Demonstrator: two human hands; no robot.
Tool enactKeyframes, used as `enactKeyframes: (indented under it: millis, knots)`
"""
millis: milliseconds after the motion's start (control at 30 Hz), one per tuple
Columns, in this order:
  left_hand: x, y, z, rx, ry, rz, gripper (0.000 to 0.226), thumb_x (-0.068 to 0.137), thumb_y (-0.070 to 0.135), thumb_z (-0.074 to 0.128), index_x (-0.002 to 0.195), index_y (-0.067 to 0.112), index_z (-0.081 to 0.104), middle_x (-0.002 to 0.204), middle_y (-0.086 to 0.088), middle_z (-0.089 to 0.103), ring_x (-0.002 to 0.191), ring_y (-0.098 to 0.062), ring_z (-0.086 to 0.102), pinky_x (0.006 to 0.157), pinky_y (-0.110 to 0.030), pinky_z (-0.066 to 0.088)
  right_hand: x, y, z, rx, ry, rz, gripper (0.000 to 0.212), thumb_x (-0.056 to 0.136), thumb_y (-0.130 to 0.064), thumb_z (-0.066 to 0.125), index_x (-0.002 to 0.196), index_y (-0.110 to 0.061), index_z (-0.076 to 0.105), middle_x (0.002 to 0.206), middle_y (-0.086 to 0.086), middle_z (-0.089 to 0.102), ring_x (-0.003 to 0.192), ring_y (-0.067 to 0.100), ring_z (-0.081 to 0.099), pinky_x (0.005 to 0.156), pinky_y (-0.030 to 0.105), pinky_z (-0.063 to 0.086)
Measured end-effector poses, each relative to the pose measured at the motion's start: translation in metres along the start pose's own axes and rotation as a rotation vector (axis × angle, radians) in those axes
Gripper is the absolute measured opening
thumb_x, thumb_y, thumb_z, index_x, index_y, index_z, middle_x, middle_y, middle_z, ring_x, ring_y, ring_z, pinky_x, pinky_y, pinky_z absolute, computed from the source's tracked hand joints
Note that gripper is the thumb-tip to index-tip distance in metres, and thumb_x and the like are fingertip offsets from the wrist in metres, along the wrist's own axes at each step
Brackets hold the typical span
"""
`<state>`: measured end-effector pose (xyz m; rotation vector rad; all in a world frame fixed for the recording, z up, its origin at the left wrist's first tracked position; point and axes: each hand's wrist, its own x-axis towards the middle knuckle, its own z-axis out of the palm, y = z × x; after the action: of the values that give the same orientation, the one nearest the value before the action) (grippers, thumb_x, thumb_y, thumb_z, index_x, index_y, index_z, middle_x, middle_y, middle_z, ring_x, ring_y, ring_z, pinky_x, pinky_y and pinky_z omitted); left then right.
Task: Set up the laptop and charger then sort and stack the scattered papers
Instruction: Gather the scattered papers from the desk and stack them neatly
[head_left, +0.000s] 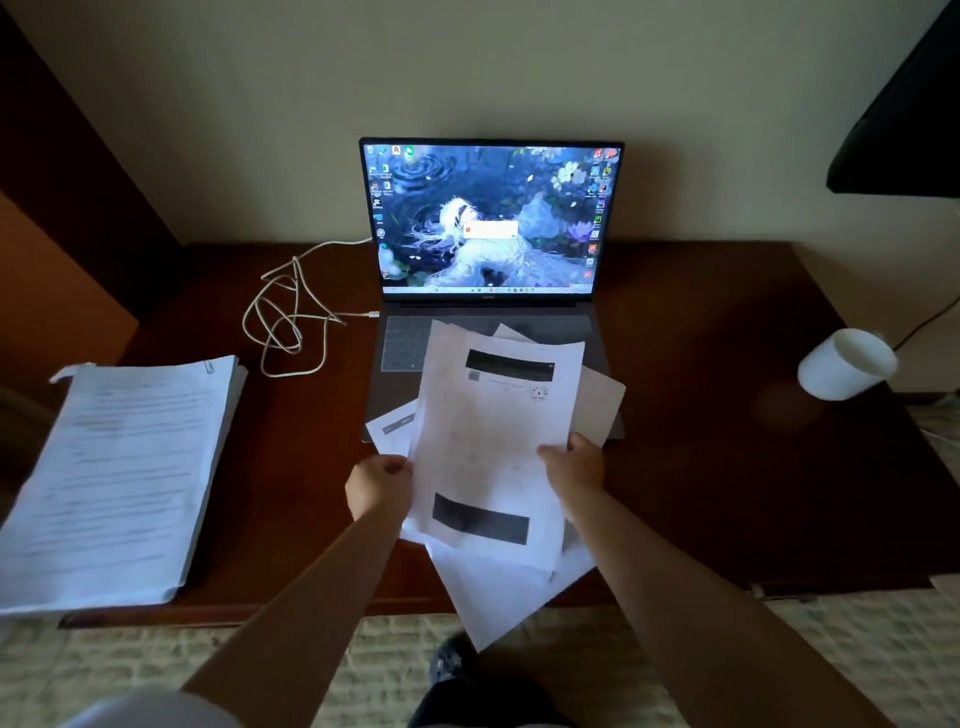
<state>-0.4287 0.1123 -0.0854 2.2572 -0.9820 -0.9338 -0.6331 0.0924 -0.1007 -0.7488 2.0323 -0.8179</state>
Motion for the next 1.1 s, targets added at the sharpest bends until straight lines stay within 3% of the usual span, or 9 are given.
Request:
enactKeyframes:
  millis: [100,233,333,500,633,733,833,967,1100]
  knots:
    - [0.000,0.000,0.000,0.008,-0.002,0.023,0.022,0.095,0.013,0.051,0.110,0.010,0.068,0.111,-0.010,0.067,0.092,-0.023,0.060,0.081,-0.034,0.051,-0.007,-0.004,0.001,-0.122,-0.037,-0.152,0.010,0.080,-0.008,0.061,0.084,0.000,0.064,0.080,0.007,0.061,0.075,0.023,0.057,0.066,0.034,0.049]
    - [0.005,0.005,0.001,-0.159,-0.113,-0.048,0.026,0.094,0.012,0.053,0.115,0.008,0.066,0.117,-0.012,0.065,0.108,-0.030,0.061,0.091,-0.037,0.050,-0.010,-0.002,-0.001,-0.143,0.019,-0.346,0.022,0.089,-0.012,0.056,0.107,-0.001,0.064,0.107,0.015,0.065,0.102,0.032,0.060,0.082,0.031,0.045]
    - [0.003,0.003,0.005,-0.276,-0.191,-0.154,0.022,0.086,0.007,0.067,0.108,0.007,0.068,0.110,-0.013,0.066,0.097,-0.029,0.064,0.087,-0.038,0.055,-0.007,-0.002,-0.015,0.131,0.249,-0.232,0.036,0.093,-0.002,0.048,0.129,0.000,0.050,0.128,0.021,0.055,0.118,0.035,0.053,0.093,0.031,0.040]
    - [0.001,-0.002,0.010,-0.240,-0.176,-0.191,0.023,0.074,-0.001,0.074,0.093,0.010,0.068,0.103,-0.014,0.067,0.089,-0.029,0.064,0.076,-0.034,0.056,0.007,0.017,-0.040,0.238,0.280,0.157,0.044,0.096,-0.003,0.042,0.140,-0.001,0.039,0.136,0.022,0.048,0.122,0.039,0.049,0.096,0.037,0.040]
    - [-0.008,0.005,0.009,-0.059,-0.453,-0.206,0.049,0.081,-0.012,0.058,0.125,0.007,0.057,0.120,-0.017,0.058,0.116,-0.036,0.055,0.093,-0.038,0.050,0.005,0.021,-0.035,0.070,0.180,0.224,0.039,0.093,-0.004,0.044,0.132,-0.001,0.049,0.133,0.019,0.051,0.119,0.039,0.051,0.095,0.041,0.044]
    - [-0.017,0.004,0.005,-0.097,-0.738,-0.170,0.055,0.074,-0.019,0.055,0.121,0.010,0.056,0.120,-0.015,0.057,0.117,-0.038,0.051,0.101,-0.050,0.046,0.007,0.017,-0.029,0.013,0.147,0.183,0.036,0.091,-0.004,0.044,0.126,-0.001,0.053,0.130,0.019,0.053,0.114,0.040,0.053,0.095,0.044,0.047]
    - [-0.025,0.002,-0.005,-0.184,-0.906,-0.193,0.049,0.077,-0.011,0.061,0.121,0.011,0.057,0.121,-0.015,0.059,0.115,-0.035,0.054,0.096,-0.045,0.050,0.004,0.010,-0.039,-0.077,0.155,0.123,0.032,0.096,-0.006,0.040,0.125,0.003,0.052,0.128,0.021,0.055,0.116,0.039,0.053,0.092,0.039,0.044]
    - [-0.027,0.001,-0.006,-0.192,-0.708,-0.237,0.035,0.084,-0.016,0.048,0.115,-0.006,0.059,0.121,-0.022,0.059,0.109,-0.035,0.058,0.095,-0.047,0.050,0.016,0.010,-0.063,-0.149,0.248,0.143,0.037,0.100,-0.009,0.032,0.128,0.010,0.048,0.135,0.026,0.048,0.125,0.040,0.045,0.100,0.039,0.035]
    - [-0.028,-0.011,0.000,-0.213,-0.597,-0.361,0.029,0.079,-0.022,0.039,0.092,-0.005,0.059,0.120,-0.026,0.058,0.105,-0.038,0.058,0.094,-0.046,0.050,0.017,0.012,-0.053,-0.264,0.042,0.246,0.040,0.100,-0.009,0.032,0.133,0.010,0.043,0.141,0.024,0.043,0.131,0.037,0.041,0.105,0.037,0.034]
